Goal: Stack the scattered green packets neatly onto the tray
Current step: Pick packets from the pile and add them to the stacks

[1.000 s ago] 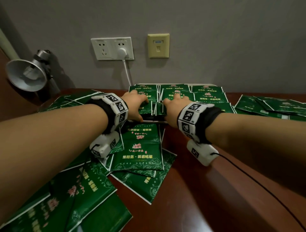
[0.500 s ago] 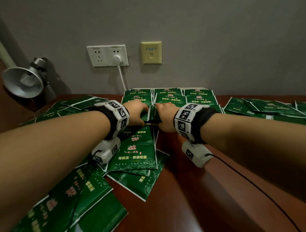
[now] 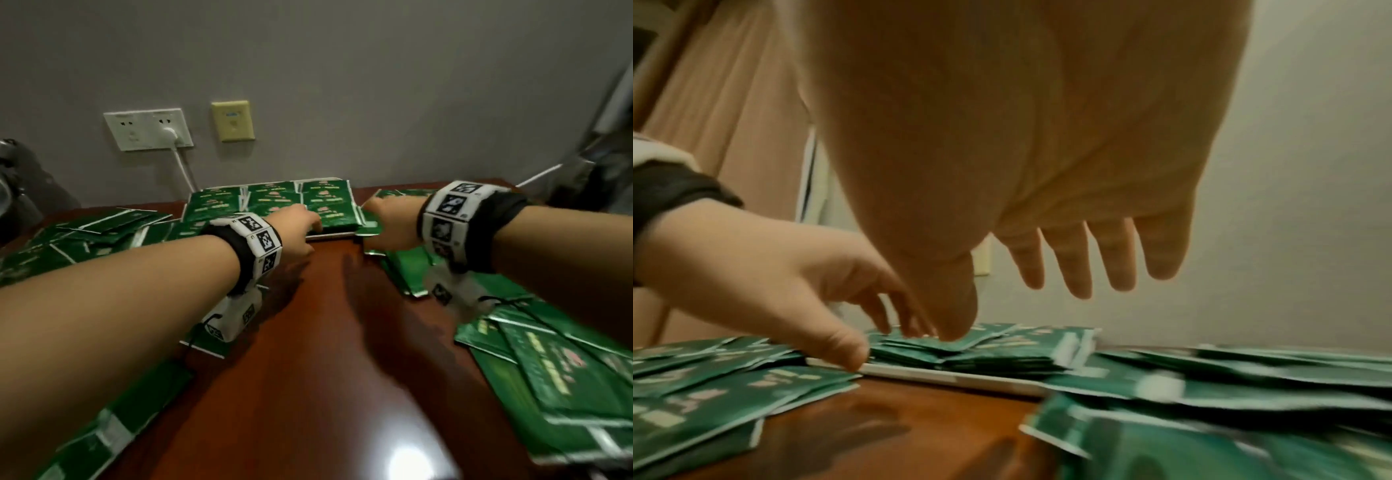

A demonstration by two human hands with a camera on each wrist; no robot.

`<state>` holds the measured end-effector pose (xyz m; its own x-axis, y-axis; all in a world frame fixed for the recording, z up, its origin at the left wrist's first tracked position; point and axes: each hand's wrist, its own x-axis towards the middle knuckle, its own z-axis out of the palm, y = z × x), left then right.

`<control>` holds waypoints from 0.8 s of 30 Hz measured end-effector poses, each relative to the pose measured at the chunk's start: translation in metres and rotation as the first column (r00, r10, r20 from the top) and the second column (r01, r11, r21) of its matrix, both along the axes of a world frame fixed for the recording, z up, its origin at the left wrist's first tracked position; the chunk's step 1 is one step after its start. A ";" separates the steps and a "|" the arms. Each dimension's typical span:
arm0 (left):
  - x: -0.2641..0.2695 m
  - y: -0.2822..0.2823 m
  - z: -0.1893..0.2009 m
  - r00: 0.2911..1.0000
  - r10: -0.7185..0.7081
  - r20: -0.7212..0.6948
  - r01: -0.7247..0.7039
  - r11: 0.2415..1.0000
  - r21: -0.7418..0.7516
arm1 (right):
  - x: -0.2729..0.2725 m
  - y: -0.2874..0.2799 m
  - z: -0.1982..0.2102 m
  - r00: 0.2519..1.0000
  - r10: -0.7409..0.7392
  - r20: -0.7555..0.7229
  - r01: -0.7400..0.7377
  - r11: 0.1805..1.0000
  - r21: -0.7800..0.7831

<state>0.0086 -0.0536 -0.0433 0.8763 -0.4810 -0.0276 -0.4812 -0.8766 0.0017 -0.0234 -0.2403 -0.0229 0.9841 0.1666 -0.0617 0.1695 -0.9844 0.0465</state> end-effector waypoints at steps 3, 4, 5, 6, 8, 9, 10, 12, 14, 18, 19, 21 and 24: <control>-0.035 -0.058 -0.007 0.988 -0.146 -0.059 0.146 0.989 -0.002 | -0.047 -0.060 0.000 0.989 -0.131 -0.066 0.127 0.990 -0.059; -0.047 -0.076 -0.011 0.979 -0.189 -0.073 0.189 0.982 -0.005 | -0.062 -0.077 -0.002 0.982 -0.170 -0.086 0.163 0.983 -0.089; -0.058 -0.091 -0.016 0.972 -0.218 -0.088 0.218 0.976 -0.010 | -0.074 -0.089 -0.005 0.974 -0.198 -0.113 0.185 0.976 -0.116; -0.073 -0.112 -0.022 0.962 -0.254 -0.100 0.254 0.967 -0.015 | -0.093 -0.107 -0.008 0.961 -0.240 -0.136 0.221 0.965 -0.142; -0.094 -0.138 -0.031 0.944 -0.312 -0.111 0.311 0.950 -0.024 | -0.114 -0.130 -0.015 0.939 -0.290 -0.184 0.257 0.949 -0.183; -0.103 -0.151 -0.034 0.933 -0.341 -0.119 0.338 0.940 -0.041 | -0.126 -0.140 -0.018 0.929 -0.305 -0.210 0.266 0.944 -0.195; -0.112 -0.161 -0.037 0.922 -0.365 -0.131 0.361 0.931 -0.059 | -0.136 -0.148 -0.021 0.921 -0.316 -0.229 0.274 0.941 -0.197; -0.125 -0.176 -0.042 0.907 -0.393 -0.150 0.389 0.920 -0.056 | -0.156 -0.161 -0.027 0.916 -0.314 -0.249 0.271 0.943 -0.193; -0.136 -0.185 -0.049 0.902 -0.399 -0.163 0.403 0.915 -0.009 | -0.173 -0.167 -0.036 0.925 -0.285 -0.252 0.250 0.954 -0.163; -0.144 -0.186 -0.053 0.920 -0.366 -0.141 0.371 0.929 0.011 | -0.184 -0.170 -0.052 0.956 -0.236 -0.176 0.201 0.960 -0.197; -0.144 -0.183 -0.050 0.930 -0.342 -0.135 0.344 0.939 -0.006 | -0.183 -0.169 -0.053 0.962 -0.229 -0.151 0.199 0.961 -0.191; -0.143 -0.178 -0.045 0.947 -0.296 -0.126 0.294 0.955 -0.035 | -0.181 -0.167 -0.052 0.969 -0.223 -0.108 0.207 0.968 -0.139; -0.142 -0.170 -0.043 0.961 -0.256 -0.108 0.255 0.967 -0.024 | -0.179 -0.163 -0.050 0.967 -0.246 -0.069 0.241 0.968 -0.068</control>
